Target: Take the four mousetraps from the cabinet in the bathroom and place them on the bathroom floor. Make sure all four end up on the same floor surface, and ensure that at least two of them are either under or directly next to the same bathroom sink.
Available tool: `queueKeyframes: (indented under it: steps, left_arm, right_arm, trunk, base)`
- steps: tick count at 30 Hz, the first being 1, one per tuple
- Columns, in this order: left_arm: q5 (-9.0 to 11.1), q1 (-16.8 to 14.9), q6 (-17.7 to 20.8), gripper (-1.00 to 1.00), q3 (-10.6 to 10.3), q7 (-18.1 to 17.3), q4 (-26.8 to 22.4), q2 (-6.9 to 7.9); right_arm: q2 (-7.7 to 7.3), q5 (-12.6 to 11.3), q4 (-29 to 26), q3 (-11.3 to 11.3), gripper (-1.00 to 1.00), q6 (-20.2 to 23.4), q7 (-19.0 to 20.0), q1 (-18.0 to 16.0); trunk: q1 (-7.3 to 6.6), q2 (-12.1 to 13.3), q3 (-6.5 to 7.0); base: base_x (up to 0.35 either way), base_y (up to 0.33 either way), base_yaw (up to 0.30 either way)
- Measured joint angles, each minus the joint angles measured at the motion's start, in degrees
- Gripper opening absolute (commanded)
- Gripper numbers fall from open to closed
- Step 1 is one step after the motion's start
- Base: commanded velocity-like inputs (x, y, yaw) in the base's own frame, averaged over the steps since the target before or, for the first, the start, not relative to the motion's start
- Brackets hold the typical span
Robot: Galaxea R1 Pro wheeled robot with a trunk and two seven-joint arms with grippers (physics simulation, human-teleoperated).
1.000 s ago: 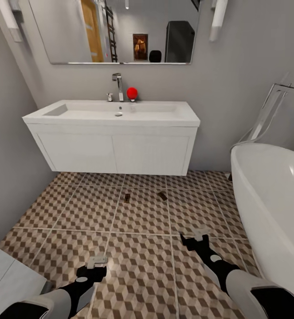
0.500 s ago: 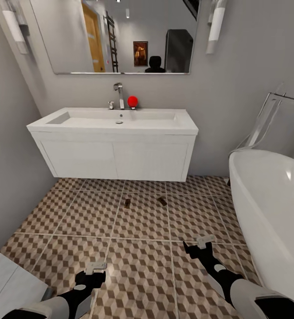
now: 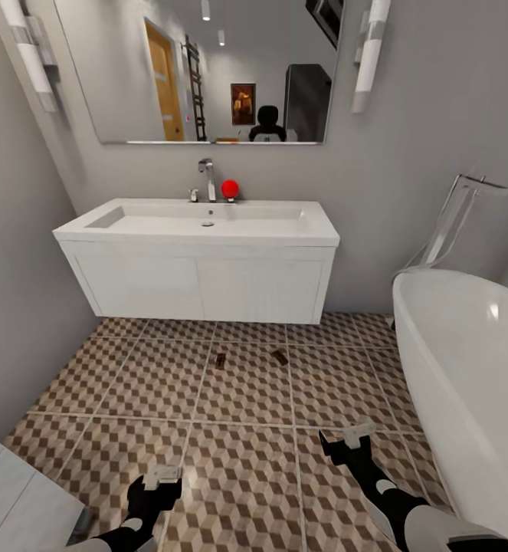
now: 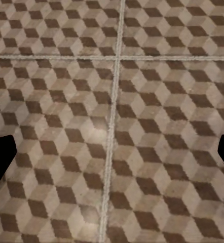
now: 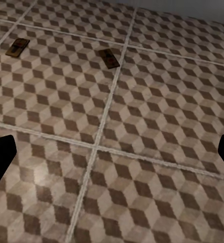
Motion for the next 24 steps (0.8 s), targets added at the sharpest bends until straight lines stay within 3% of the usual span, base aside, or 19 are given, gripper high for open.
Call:
queueKeyframes:
  steps: [12, 17, 24]
  left_arm:
    - [0.0, 3.8, -6.4, 1.0, 0.0, -1.8, 0.2, 1.1]
    - [0.1, 5.5, -9.3, 1.0, 0.0, -1.8, 0.2, 1.68]
    - [0.0, 7.3, -10.6, 1.0, 0.0, -1.8, 0.2, 2.31]
  right_arm:
    - [-0.06, 0.0, 0.1, 0.0, 1.0, -0.7, -0.1, 2.5]
    - [-0.02, 0.0, 0.1, 0.0, 1.0, -3.0, -0.1, 4.0]
    - [-0.01, 0.0, 0.1, -0.1, 1.0, -5.0, -0.3, 5.8]
  trunk:
    - [-2.64, 4.8, 3.27]
    - [-3.73, 6.8, 4.63]
    - [-5.27, 9.6, 6.54]
  base:
    - [0.0, 0.0, 0.0]
    - [0.0, 0.0, 0.0]
    - [0.0, 0.0, 0.0]
